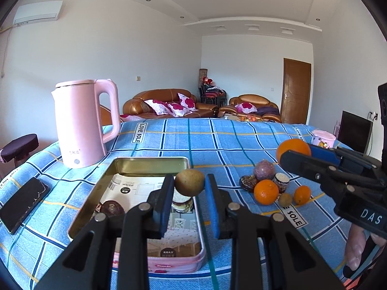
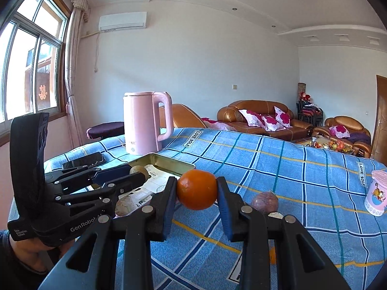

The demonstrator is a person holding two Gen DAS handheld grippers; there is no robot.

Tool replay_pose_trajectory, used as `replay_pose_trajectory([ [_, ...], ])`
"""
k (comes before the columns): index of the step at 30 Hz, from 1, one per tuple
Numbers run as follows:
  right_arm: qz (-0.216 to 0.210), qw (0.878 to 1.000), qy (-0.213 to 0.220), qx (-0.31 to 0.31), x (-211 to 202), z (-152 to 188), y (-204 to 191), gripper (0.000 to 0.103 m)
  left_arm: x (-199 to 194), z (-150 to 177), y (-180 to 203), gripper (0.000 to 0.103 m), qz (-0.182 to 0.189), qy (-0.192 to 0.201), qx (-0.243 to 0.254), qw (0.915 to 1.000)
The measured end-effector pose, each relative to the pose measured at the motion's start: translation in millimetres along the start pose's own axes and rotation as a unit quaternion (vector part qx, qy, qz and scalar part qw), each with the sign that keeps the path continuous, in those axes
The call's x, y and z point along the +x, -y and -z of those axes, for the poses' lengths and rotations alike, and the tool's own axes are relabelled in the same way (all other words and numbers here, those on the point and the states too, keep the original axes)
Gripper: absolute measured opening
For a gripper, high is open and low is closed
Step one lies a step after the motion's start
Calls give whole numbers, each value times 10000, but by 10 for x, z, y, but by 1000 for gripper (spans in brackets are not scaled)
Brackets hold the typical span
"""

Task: Organize fruits
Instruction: 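Lower the kiwi into the tin with the left gripper while the right holds the orange above it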

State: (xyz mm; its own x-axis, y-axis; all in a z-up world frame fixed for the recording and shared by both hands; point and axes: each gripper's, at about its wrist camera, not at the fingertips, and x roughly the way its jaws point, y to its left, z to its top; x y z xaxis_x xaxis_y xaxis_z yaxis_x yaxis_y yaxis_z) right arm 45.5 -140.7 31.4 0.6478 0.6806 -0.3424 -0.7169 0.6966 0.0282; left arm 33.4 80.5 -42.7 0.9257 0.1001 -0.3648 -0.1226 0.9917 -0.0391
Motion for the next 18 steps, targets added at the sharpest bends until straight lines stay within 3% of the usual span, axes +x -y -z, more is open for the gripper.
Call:
replay_pose_trajectory([
  [11, -282, 9996, -30, -98, 317, -146, -200, 35, 103, -57, -478, 28, -385, -157, -415, 9983],
  [18, -432, 9989, -136, -154, 514, -168, -356, 35, 200, -56, -612, 28, -378, -357, -521, 9973],
])
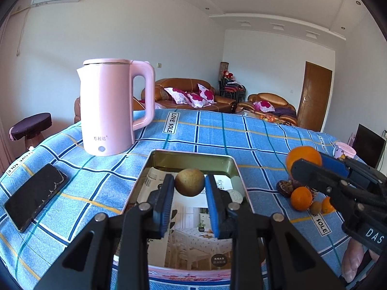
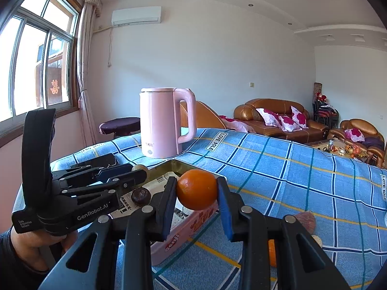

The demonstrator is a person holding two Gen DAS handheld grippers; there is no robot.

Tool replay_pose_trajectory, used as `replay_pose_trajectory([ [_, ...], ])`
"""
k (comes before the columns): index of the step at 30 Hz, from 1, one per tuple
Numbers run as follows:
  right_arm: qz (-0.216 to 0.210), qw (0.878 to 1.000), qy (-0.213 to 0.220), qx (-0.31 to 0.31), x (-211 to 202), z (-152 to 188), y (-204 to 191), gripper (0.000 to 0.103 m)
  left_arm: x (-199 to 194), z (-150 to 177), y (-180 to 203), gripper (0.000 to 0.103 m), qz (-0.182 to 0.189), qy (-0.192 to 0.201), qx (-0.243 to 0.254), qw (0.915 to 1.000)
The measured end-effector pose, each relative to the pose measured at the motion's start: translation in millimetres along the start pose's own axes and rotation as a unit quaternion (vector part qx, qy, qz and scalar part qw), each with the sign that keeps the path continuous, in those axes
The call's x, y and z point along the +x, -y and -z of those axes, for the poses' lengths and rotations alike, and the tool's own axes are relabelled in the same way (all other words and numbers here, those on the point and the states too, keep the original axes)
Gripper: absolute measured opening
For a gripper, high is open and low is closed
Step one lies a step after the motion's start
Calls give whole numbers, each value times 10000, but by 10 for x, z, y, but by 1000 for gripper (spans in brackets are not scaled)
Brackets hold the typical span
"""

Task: Organize fruits
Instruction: 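Lower the kiwi into the tin with the left gripper while the right holds the orange above it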

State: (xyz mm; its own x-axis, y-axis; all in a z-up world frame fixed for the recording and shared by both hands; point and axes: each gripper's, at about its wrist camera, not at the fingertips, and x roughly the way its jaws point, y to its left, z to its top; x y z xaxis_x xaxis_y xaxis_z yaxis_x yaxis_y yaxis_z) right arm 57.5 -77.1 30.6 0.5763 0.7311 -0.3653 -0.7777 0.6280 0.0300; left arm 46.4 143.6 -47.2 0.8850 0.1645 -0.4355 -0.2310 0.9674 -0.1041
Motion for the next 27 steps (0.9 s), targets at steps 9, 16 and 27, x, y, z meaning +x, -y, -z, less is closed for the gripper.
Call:
replay_pose_trajectory([
  [9, -117, 9998, -159, -86, 230, -5, -124, 35, 155, -25, -47, 28, -107, -209, 52, 9997],
  [16, -198, 9992, -341, -61, 396, 22, -172, 35, 267, -52, -90, 28, -220, -415, 97, 9989],
  [27, -203, 9981, -582, -18, 616, 74, -195, 35, 428, -65, -160, 28, -360, -671, 171, 9969],
])
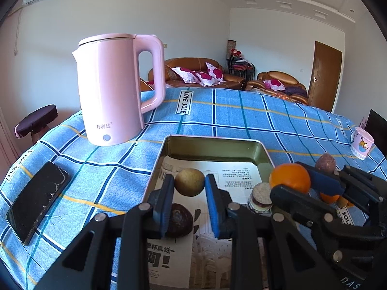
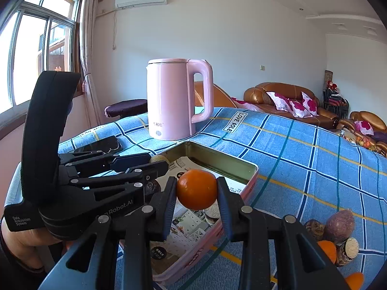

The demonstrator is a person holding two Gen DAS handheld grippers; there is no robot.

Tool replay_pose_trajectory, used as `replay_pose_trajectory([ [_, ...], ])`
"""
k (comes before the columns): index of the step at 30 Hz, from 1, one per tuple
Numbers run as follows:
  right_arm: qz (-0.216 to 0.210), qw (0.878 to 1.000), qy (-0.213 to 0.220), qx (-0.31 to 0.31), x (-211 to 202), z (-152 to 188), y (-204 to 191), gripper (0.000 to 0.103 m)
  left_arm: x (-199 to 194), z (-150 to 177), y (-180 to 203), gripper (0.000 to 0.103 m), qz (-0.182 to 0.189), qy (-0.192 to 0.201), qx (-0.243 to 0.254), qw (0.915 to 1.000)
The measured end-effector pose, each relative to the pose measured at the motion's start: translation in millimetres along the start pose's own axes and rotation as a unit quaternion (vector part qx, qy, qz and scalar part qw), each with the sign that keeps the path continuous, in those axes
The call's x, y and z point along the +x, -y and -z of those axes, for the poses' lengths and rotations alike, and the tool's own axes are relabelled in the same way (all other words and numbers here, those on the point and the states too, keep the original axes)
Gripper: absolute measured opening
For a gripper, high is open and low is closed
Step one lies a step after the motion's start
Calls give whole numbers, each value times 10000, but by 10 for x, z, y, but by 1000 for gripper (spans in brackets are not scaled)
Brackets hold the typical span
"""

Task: Organize fruits
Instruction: 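Lower the kiwi into the tin with the left gripper while the right holds the orange above it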

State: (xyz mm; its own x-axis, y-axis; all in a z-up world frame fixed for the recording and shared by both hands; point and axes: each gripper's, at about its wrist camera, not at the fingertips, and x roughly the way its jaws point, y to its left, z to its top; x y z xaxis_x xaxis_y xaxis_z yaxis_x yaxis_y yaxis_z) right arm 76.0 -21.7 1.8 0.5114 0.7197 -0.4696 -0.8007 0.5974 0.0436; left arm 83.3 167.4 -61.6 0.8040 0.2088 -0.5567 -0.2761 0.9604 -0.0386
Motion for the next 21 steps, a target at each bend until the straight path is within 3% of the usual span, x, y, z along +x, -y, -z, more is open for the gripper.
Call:
replay_pose_trajectory([
  [21, -12, 9991, -426, 0, 191, -19, -21, 35, 159, -28, -1, 28, -19, -337, 159, 9993],
])
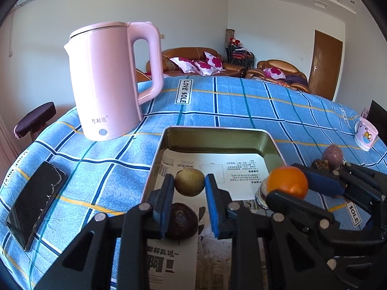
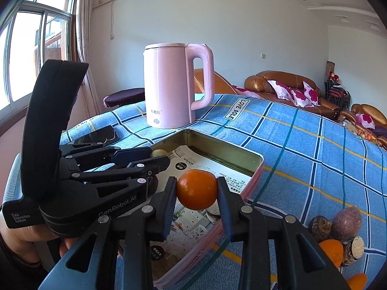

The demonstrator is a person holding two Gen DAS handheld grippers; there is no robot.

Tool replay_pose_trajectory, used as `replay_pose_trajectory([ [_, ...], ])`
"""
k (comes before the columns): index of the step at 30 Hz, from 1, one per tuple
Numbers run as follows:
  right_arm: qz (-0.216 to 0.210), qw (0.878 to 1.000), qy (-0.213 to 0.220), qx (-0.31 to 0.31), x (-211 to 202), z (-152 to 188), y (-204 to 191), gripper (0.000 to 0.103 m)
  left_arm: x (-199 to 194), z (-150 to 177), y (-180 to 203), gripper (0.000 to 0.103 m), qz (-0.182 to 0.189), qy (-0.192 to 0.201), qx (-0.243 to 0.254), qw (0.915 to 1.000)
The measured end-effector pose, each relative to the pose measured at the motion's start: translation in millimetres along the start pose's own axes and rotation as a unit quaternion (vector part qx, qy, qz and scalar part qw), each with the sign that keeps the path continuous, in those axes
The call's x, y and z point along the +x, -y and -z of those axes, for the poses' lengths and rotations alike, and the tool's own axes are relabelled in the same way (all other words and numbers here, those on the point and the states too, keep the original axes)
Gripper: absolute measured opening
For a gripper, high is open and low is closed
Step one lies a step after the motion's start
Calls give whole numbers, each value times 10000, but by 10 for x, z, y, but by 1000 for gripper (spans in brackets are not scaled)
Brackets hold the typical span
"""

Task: Organize fruits
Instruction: 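Lower the kiwi into the tin with the left gripper while the right holds the orange above it, then open the left gripper releasing the kiwi while the right releases the orange into the tin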

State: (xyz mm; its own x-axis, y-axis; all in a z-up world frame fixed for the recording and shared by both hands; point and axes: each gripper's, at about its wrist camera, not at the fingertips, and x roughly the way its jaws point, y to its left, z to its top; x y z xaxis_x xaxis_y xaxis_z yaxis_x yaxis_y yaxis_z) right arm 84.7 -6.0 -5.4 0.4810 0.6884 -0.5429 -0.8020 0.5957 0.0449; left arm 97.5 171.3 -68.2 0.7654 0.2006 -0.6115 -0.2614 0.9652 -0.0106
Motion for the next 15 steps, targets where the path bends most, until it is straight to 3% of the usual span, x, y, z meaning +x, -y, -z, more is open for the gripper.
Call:
replay_pose_trajectory([
  [15, -47, 9995, -292, 61, 112, 1, 28, 35, 60, -9, 0, 28, -30, -131, 27, 9999],
])
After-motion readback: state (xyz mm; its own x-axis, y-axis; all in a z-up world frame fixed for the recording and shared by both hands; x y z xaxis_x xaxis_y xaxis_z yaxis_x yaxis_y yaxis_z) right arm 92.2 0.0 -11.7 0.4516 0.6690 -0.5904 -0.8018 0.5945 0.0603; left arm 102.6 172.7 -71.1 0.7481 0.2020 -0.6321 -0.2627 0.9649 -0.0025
